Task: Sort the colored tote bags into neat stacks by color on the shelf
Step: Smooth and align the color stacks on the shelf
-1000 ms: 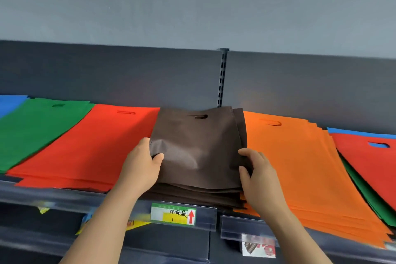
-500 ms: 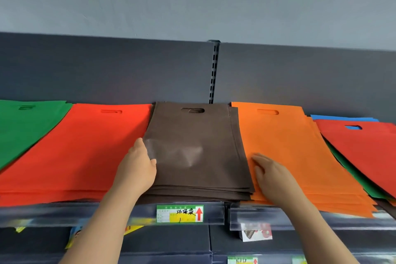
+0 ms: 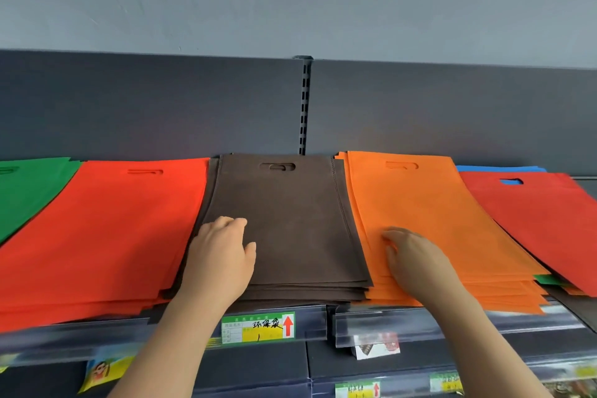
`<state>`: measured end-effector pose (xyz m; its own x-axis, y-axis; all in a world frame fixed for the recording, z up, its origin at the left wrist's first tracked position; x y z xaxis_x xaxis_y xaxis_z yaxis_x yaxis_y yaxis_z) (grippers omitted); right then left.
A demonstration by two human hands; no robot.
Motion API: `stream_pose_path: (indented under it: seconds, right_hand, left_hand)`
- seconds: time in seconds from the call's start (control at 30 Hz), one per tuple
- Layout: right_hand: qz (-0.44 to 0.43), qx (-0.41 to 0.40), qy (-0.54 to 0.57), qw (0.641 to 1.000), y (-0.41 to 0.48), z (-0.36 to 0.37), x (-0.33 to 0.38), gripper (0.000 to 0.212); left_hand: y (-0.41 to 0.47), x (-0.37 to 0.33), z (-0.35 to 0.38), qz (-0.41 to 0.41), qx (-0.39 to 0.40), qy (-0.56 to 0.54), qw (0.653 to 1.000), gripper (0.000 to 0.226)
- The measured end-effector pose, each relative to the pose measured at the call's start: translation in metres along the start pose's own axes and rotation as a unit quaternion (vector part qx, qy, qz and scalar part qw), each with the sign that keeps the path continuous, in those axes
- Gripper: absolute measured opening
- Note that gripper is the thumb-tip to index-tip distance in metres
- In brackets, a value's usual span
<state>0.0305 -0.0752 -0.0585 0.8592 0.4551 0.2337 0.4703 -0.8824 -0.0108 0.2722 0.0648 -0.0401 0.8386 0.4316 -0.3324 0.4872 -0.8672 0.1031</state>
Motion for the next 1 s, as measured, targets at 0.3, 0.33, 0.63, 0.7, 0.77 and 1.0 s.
stream_pose_path:
  seconds: [0.3, 0.33, 0.63, 0.7, 0.77, 1.0]
  right_hand:
    - [-0.006, -0.069, 0.032, 0.997, -0.029, -0.040, -0.035, 0.043]
    - [0.000, -0.076, 0.030, 0.997, -0.031, -0.045, -0.046, 0.042]
    - [0.087, -0.060, -0.018, 0.994, -0.039, -0.078, -0.195, 0.030]
    - [0.108, -0.039, -0.044, 0.992, -0.038, -0.084, -0.235, 0.031]
    - [0.126, -0.020, -0.068, 0.990, -0.037, -0.090, -0.272, 0.034]
    - [0.180, 0.043, -0.079, 0.980, -0.033, -0.083, -0.370, 0.032]
  left_hand:
    - [0.002, -0.097, 0.000, 0.129, -0.044, -0.087, 0.987, 0.040]
    - [0.003, -0.113, 0.003, 0.144, -0.042, -0.091, 0.984, 0.040]
    - [0.008, -0.258, 0.062, 0.239, 0.010, -0.134, 0.962, 0.036]
    - [0.010, -0.291, 0.080, 0.240, 0.026, -0.128, 0.962, 0.035]
    - [0.011, -0.321, 0.097, 0.239, 0.046, -0.124, 0.962, 0.037]
    - [0.008, -0.392, 0.151, 0.201, 0.150, -0.090, 0.964, 0.035]
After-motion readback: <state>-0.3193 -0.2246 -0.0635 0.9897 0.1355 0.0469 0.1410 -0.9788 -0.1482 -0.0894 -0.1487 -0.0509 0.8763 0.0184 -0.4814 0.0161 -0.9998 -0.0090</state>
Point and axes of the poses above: each hand's wrist, its own y-axis towards the middle knuckle, its own z-axis out of the palm, x = y × z, the point moved 5 cm from there along y, towards the middle knuckle, and after that the axes turned 9 degrees about x, right-handed, at the moved point
